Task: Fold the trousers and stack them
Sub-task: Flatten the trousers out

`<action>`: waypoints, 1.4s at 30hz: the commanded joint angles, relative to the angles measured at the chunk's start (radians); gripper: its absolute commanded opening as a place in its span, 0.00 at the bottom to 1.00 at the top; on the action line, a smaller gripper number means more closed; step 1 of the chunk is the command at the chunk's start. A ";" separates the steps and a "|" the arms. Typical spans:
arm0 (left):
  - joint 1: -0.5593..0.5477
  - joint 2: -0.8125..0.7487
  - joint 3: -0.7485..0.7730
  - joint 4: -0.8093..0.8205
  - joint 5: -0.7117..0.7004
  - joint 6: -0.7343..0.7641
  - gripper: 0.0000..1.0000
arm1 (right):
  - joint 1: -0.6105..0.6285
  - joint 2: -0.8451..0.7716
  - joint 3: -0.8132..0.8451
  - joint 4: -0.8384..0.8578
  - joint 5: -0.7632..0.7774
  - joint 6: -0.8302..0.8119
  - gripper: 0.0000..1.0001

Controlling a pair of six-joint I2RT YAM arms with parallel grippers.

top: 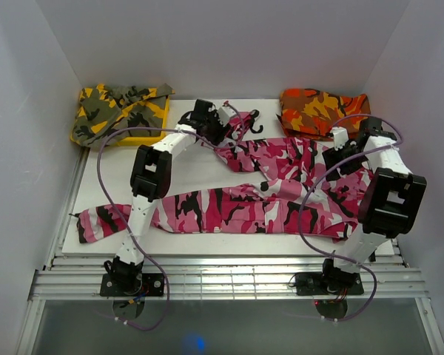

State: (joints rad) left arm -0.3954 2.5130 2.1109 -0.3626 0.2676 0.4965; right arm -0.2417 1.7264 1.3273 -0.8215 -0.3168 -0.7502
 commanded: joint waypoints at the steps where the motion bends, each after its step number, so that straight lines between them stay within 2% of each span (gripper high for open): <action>1: -0.008 -0.075 -0.130 -0.102 -0.110 0.073 0.53 | 0.001 0.077 0.058 0.053 0.097 0.106 0.70; 3: -0.002 -0.146 -0.227 -0.160 -0.102 0.065 0.46 | 0.004 0.104 0.069 0.041 0.137 0.095 0.70; 4: -0.002 -0.237 -0.350 -0.180 -0.091 0.057 0.42 | 0.004 0.113 0.070 0.033 0.149 0.078 0.69; 7: -0.005 -0.379 -0.567 -0.208 -0.064 0.031 0.39 | 0.004 0.113 0.050 0.024 0.153 0.055 0.66; 11: -0.022 -0.580 -0.678 -0.312 0.060 -0.018 0.38 | 0.005 0.102 0.024 0.028 0.141 0.037 0.65; 15: -0.023 -0.695 -0.657 -0.213 0.068 -0.053 0.68 | 0.008 0.102 0.038 0.018 0.101 0.035 0.61; 17: -0.023 -0.674 -0.587 -0.213 0.070 0.006 0.74 | 0.015 0.105 0.055 0.009 0.094 0.031 0.61; 18: -0.023 -0.616 -0.481 -0.234 0.093 0.048 0.75 | 0.022 0.107 0.061 0.005 0.093 0.028 0.61; 21: -0.023 -0.498 -0.308 -0.385 0.175 0.342 0.76 | 0.036 0.113 0.088 -0.008 0.084 0.017 0.60; 22: -0.023 -0.476 -0.283 -0.479 0.233 0.523 0.76 | 0.038 0.122 0.108 -0.014 0.081 0.015 0.61; 25: -0.025 -0.421 -0.269 -0.530 0.252 0.729 0.76 | 0.041 0.133 0.130 -0.036 0.076 0.017 0.61; 29: -0.023 -0.367 -0.285 -0.581 0.214 1.076 0.75 | 0.041 0.122 0.113 -0.036 0.067 0.015 0.61; 33: -0.028 -0.333 -0.266 -0.512 0.272 1.167 0.77 | 0.041 0.113 0.087 -0.034 0.055 0.017 0.61; 36: -0.042 -0.326 -0.282 -0.431 0.251 1.235 0.78 | 0.041 0.102 0.072 -0.031 0.053 0.014 0.61; 42: -0.054 -0.318 -0.316 -0.401 0.225 1.431 0.79 | 0.041 0.091 0.061 -0.036 0.048 -0.005 0.61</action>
State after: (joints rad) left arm -0.4374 2.2448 1.8175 -0.7879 0.4709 1.7573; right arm -0.2005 1.8576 1.3907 -0.8425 -0.2420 -0.7376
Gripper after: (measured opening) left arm 0.788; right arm 0.610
